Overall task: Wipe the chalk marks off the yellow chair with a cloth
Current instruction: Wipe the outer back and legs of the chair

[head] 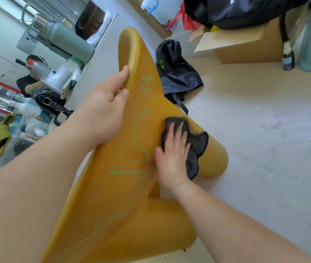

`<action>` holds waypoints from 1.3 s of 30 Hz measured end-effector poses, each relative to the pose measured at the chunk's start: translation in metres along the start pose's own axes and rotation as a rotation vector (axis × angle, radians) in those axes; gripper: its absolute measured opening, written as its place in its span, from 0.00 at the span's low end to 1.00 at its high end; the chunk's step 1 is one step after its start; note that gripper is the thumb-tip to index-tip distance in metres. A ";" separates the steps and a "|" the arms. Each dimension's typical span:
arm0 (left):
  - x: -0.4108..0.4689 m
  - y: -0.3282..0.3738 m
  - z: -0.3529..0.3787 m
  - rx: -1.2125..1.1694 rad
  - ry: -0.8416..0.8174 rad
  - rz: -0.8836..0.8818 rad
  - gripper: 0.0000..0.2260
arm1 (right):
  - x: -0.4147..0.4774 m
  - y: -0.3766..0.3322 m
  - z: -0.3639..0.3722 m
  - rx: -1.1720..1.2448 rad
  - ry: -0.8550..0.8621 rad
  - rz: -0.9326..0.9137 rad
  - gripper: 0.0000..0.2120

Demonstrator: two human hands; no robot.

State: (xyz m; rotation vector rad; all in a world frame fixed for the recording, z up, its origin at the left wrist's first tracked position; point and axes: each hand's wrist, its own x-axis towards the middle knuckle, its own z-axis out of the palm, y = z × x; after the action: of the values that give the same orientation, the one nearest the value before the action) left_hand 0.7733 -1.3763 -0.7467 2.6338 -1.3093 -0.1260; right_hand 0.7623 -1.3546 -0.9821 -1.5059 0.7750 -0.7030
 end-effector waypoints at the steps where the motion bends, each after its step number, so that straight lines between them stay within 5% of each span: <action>1: -0.003 -0.004 0.000 0.022 0.017 0.024 0.21 | 0.022 0.003 -0.009 -0.015 0.035 0.059 0.38; 6: -0.005 -0.011 0.005 0.021 0.101 0.054 0.21 | 0.069 0.013 -0.041 0.117 -0.004 0.191 0.26; 13: -0.004 -0.012 0.004 -0.063 0.117 0.050 0.20 | -0.005 -0.055 -0.013 0.066 -0.168 -0.139 0.33; 18: -0.005 -0.011 0.004 -0.138 0.091 0.038 0.20 | 0.003 -0.054 -0.024 0.180 -0.102 -0.297 0.36; 24: -0.003 -0.012 0.003 -0.247 0.089 0.004 0.20 | 0.106 -0.102 -0.077 0.449 -0.168 -0.194 0.45; 28: -0.003 -0.010 0.002 -0.242 0.075 0.029 0.22 | 0.066 -0.095 -0.053 0.209 -0.077 -0.250 0.44; 33: -0.004 -0.014 -0.001 -0.222 0.033 0.064 0.23 | -0.044 -0.089 -0.028 0.326 -0.211 -0.305 0.49; 37: -0.004 -0.023 0.002 -0.430 -0.016 0.062 0.29 | 0.006 -0.097 -0.036 0.242 -0.129 -0.258 0.40; 39: -0.004 -0.027 0.002 -0.522 -0.035 0.043 0.29 | 0.054 -0.116 -0.055 0.239 -0.093 -0.146 0.44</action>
State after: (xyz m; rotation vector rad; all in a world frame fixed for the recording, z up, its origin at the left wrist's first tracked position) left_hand 0.7915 -1.3580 -0.7548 2.1680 -1.1494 -0.4435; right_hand 0.7578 -1.4268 -0.8626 -1.3748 0.4953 -0.7990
